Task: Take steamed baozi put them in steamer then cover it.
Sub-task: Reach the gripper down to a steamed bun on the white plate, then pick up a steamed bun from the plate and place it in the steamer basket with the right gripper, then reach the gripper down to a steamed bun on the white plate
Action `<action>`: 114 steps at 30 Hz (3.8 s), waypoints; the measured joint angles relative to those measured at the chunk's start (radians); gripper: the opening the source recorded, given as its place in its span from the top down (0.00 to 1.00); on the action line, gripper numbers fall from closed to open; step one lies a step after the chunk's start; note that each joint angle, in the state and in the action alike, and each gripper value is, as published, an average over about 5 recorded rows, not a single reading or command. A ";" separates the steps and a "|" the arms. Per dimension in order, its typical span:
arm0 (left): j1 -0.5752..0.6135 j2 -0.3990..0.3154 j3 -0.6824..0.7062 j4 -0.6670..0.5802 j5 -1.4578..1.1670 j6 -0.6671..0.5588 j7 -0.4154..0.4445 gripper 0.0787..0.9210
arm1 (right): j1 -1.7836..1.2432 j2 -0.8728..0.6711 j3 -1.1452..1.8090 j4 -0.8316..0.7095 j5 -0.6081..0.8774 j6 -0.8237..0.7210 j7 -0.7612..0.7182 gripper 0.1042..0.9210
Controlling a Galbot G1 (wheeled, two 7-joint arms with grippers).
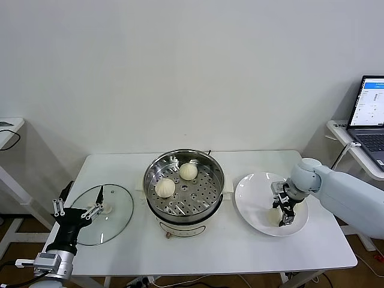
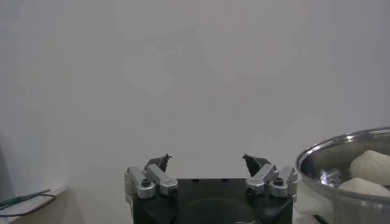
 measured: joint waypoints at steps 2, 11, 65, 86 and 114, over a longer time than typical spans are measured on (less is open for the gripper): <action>0.001 0.001 -0.001 -0.001 0.000 0.000 0.000 0.12 | 0.012 -0.007 -0.006 0.007 0.010 0.000 -0.005 0.30; 0.007 0.008 0.001 -0.009 0.003 0.008 -0.005 0.12 | 0.223 -0.044 -0.119 0.064 0.124 0.003 -0.044 0.30; -0.010 0.031 -0.014 0.026 0.008 0.016 -0.006 0.12 | 0.739 0.563 -0.523 0.252 0.076 0.752 0.024 0.30; -0.013 0.031 -0.018 0.040 0.007 0.013 -0.005 0.12 | 0.627 0.648 -0.527 0.161 0.000 0.793 0.027 0.30; -0.007 0.029 -0.014 0.032 0.012 0.012 -0.006 0.12 | 0.765 0.379 -0.494 0.198 0.222 0.608 -0.050 0.12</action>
